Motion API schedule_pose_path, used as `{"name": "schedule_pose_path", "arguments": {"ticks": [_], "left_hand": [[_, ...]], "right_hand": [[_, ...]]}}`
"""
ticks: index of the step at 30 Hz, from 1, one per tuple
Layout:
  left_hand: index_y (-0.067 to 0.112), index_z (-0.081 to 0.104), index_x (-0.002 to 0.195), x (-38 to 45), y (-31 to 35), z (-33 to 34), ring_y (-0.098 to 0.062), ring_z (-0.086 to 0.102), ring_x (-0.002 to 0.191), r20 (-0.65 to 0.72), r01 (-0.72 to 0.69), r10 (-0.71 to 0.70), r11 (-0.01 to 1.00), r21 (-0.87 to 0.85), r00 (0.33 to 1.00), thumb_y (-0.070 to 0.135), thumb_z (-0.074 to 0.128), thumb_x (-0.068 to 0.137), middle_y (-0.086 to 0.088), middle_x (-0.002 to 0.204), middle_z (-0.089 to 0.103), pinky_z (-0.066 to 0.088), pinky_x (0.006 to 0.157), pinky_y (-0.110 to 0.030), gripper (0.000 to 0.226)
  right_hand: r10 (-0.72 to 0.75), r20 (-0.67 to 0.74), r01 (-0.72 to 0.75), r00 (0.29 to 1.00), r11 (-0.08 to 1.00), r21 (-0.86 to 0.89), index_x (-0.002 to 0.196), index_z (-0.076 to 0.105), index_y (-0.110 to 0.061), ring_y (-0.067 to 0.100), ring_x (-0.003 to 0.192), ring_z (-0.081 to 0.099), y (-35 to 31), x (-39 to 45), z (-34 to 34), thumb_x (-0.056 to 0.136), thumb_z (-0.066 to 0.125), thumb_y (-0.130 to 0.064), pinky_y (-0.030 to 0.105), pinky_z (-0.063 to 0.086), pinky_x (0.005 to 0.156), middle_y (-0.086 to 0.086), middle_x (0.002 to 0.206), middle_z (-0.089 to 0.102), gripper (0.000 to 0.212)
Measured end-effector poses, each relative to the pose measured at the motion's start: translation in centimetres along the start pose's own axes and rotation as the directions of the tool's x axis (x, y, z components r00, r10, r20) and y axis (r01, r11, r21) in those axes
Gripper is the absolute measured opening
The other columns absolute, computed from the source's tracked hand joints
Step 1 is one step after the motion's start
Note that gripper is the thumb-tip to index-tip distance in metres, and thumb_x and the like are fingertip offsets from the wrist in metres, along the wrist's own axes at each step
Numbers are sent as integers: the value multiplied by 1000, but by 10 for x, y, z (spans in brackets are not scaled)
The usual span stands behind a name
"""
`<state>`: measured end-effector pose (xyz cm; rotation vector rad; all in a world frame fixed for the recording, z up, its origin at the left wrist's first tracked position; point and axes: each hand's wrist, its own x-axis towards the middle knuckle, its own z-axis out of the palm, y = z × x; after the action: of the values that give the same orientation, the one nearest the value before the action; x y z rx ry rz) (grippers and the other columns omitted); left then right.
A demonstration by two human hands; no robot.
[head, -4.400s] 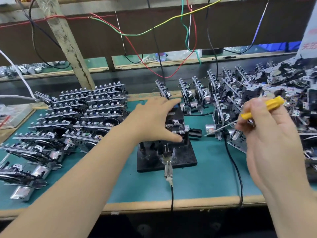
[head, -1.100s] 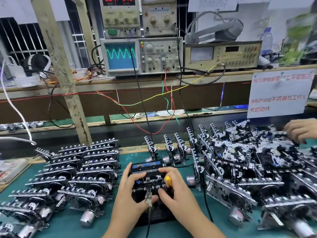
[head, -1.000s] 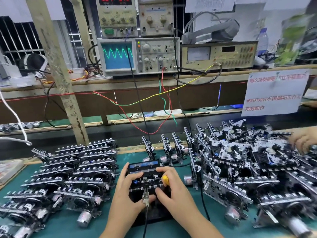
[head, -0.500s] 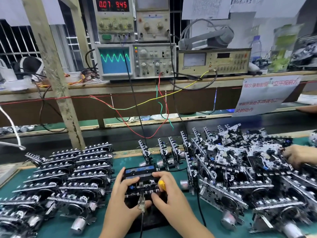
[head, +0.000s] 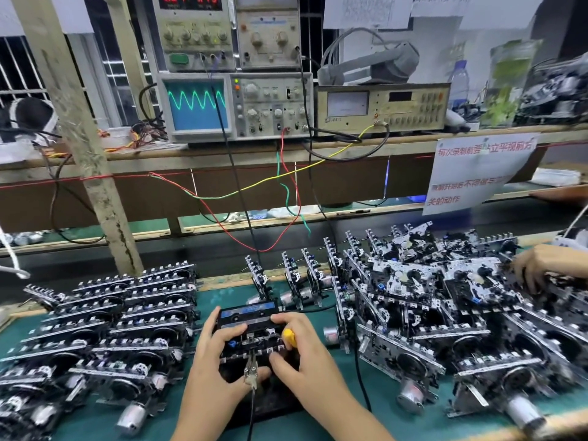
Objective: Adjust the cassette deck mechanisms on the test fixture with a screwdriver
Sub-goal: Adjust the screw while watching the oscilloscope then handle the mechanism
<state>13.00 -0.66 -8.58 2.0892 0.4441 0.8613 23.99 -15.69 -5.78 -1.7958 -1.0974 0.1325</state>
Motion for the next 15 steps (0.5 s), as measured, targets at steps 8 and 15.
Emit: {"name": "schedule_pose_path", "arguments": {"ticks": [8,15], "left_hand": [[59,58,113,0,0,0,27,26,130,-5,3,-4,1000,-7,1000,36,96,56,37,156,20,35,104,-34,73],[59,57,114,-1,0,0,29,24,129,-2,1,-1,1000,-1,1000,35,96,58,39,155,19,34,102,-30,72]], "right_hand": [[-31,-18,31,999,1000,1,96,35,-65,-1,110,52,1,1,2,90,55,-39,20,45,89,-25,131,45,34],[-34,-24,34,999,999,-4,101,37,-62,1,108,53,1,0,2,92,57,-36,23,46,87,-26,131,43,34]]}}
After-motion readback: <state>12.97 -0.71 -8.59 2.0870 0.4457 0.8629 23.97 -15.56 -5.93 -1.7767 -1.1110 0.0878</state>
